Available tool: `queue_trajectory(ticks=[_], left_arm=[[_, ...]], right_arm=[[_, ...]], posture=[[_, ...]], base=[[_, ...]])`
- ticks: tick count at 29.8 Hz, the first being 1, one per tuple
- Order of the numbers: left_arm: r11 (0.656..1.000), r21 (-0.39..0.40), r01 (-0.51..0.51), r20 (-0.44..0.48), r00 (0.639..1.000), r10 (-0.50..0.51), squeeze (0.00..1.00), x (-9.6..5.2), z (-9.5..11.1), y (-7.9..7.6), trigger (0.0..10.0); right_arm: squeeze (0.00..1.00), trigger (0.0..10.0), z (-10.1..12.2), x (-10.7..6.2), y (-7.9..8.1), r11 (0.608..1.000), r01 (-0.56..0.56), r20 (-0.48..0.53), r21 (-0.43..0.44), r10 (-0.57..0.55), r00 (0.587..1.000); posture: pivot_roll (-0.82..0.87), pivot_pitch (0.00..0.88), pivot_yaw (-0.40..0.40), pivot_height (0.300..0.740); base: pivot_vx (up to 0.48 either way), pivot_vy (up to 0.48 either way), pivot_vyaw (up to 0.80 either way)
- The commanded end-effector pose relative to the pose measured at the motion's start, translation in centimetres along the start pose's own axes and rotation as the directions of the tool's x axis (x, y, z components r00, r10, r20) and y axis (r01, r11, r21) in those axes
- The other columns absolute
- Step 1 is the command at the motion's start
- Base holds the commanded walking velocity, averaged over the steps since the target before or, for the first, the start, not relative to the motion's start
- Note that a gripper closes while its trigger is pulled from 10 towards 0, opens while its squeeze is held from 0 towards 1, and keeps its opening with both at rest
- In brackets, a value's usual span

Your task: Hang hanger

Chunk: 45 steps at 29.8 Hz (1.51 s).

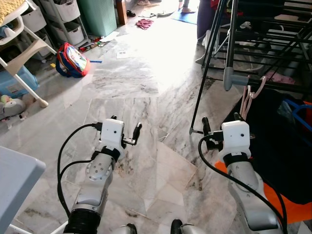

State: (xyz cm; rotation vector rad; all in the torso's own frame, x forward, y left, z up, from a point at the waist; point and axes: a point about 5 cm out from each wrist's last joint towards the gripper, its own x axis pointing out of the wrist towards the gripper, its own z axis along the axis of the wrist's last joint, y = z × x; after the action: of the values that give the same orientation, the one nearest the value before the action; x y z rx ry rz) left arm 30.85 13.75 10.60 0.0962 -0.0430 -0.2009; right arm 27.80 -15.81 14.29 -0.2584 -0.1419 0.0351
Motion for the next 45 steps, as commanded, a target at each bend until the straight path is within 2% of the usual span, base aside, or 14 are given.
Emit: queue_trajectory(ticks=[1,2,3,10,16,19,28,35,40,41,45], left_arm=[[1.000,0.010,-0.021,-0.005,1.000,0.021,0.00,-0.4,-0.1,0.3,10.0],[1.000,0.010,-0.021,-0.005,1.000,0.021,0.00,-0.4,-0.1,0.3,10.0],[1.000,0.012,-0.027,0.002,1.000,0.027,0.00,-0.6,0.2,0.3,10.0],[0.997,-0.002,-0.074,-0.013,0.997,0.074,0.00,-1.3,-0.3,0.2,10.0],[0.997,0.000,-0.081,-0.006,0.997,0.081,0.00,-1.5,0.1,0.5,10.0],[0.993,-0.013,-0.119,-0.024,0.993,0.118,0.00,-1.8,-0.4,0.5,10.0],[0.993,-0.019,-0.117,-0.030,0.993,0.116,0.00,-1.8,-0.2,0.2,10.0],[0.993,-0.012,-0.116,-0.035,0.993,0.116,0.00,-1.7,-0.2,0.4,10.0],[0.994,-0.010,-0.113,-0.045,0.993,0.113,0.00,-1.8,-0.4,0.3,10.0],[0.994,-0.007,-0.110,-0.054,0.993,0.109,0.00,-1.8,-0.7,0.1,10.0],[0.995,-0.002,-0.100,-0.073,0.992,0.100,0.00,-1.7,-1.2,0.1,10.0]], right_arm=[[0.00,10.0,-0.1,0.1,0.1,1.000,-0.007,-0.009,0.021,0.007,1.000],[0.00,10.0,-0.1,0.1,0.1,1.000,-0.007,-0.009,0.021,0.007,1.000],[0.00,10.0,-0.4,0.3,0.6,0.997,-0.016,-0.031,0.075,0.018,0.999],[0.00,10.0,-1.4,0.0,1.9,0.989,0.016,-0.077,0.150,-0.005,0.997],[0.00,10.0,-1.0,0.2,2.1,0.986,0.024,-0.072,0.163,-0.013,0.997],[0.00,10.0,-1.2,0.5,2.6,0.985,-0.023,-0.079,0.172,0.037,0.996],[0.00,10.0,-0.6,1.4,2.5,0.982,-0.031,-0.060,0.185,0.043,0.997],[0.00,10.0,-0.6,1.3,3.0,0.977,-0.028,-0.063,0.211,0.042,0.997],[0.00,10.0,-0.7,1.2,3.4,0.974,-0.041,-0.061,0.221,0.056,0.997],[0.00,10.0,-0.9,1.2,3.6,0.973,-0.045,-0.065,0.225,0.061,0.996],[0.00,10.0,-1.2,1.3,3.8,0.972,-0.047,-0.072,0.230,0.065,0.995]], posture=[[-0.04,0.135,0.034,0.740],[-0.04,0.135,0.034,0.740],[-0.02,0.149,0.031,0.740],[0.00,0.152,0.032,0.740],[0.00,0.164,0.012,0.740],[0.01,0.173,-0.011,0.740],[0.01,0.183,-0.010,0.740],[0.01,0.184,-0.008,0.740],[0.01,0.169,-0.009,0.740],[0.02,0.135,-0.003,0.740],[0.02,0.105,0.004,0.740]], base=[[0.000,0.000,0.00],[0.000,0.000,0.00],[0.000,0.000,0.00],[0.000,0.000,0.00],[-0.219,0.000,0.00],[-0.275,0.000,0.00],[-0.310,0.000,0.00],[-0.328,0.000,0.00],[-0.329,0.000,0.00],[-0.330,0.000,0.00],[-0.327,0.000,0.00]])
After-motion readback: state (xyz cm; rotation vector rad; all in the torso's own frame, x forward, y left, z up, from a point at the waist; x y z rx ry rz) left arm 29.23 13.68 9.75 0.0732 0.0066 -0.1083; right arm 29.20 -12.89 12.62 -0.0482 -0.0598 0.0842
